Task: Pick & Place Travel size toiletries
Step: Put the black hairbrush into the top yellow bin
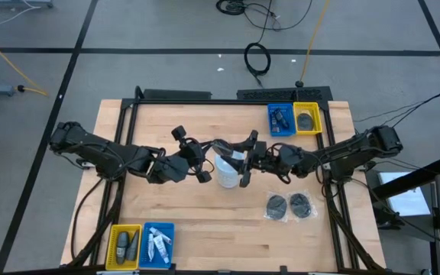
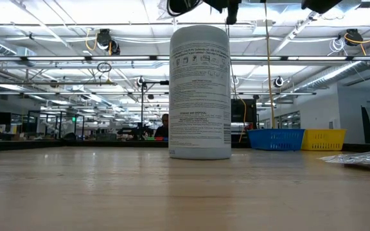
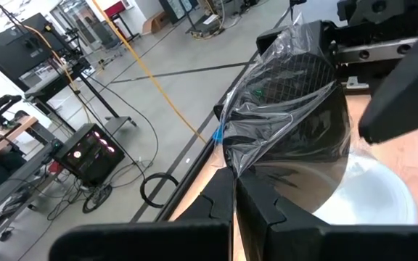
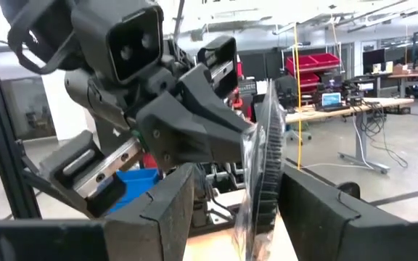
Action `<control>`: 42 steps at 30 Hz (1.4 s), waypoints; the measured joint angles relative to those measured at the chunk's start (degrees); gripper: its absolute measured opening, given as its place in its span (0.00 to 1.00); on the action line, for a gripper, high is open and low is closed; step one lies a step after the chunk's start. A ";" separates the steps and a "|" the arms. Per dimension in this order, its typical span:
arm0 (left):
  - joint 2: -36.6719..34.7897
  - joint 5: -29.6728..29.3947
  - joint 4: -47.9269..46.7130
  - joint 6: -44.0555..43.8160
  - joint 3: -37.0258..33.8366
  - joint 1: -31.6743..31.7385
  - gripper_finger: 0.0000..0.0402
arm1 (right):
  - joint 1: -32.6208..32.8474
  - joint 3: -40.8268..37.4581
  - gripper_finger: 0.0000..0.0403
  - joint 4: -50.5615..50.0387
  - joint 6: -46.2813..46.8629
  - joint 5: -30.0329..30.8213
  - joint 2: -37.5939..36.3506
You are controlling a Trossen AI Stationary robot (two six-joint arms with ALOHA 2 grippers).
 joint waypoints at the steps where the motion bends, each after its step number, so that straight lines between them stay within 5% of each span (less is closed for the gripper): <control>1: 0.00 0.00 0.02 0.00 0.00 0.00 0.00 | 0.00 0.00 0.45 0.22 0.00 0.02 -0.05; 11: 0.00 0.00 0.00 0.09 0.00 0.00 0.00 | -0.27 0.00 0.39 -0.56 0.22 0.04 -0.03; 19: -0.06 0.77 -0.22 -0.02 -0.02 0.00 0.00 | -0.28 0.00 0.06 -2.51 -0.49 0.09 -0.05; 27: -0.09 1.42 -0.33 1.27 -0.02 0.00 0.02 | -0.28 0.00 0.05 -2.79 -0.35 -0.02 -0.05; 42: -0.04 1.43 -0.98 2.07 -0.02 -0.16 0.46 | -0.26 -0.04 0.05 -5.84 -0.64 0.03 -1.79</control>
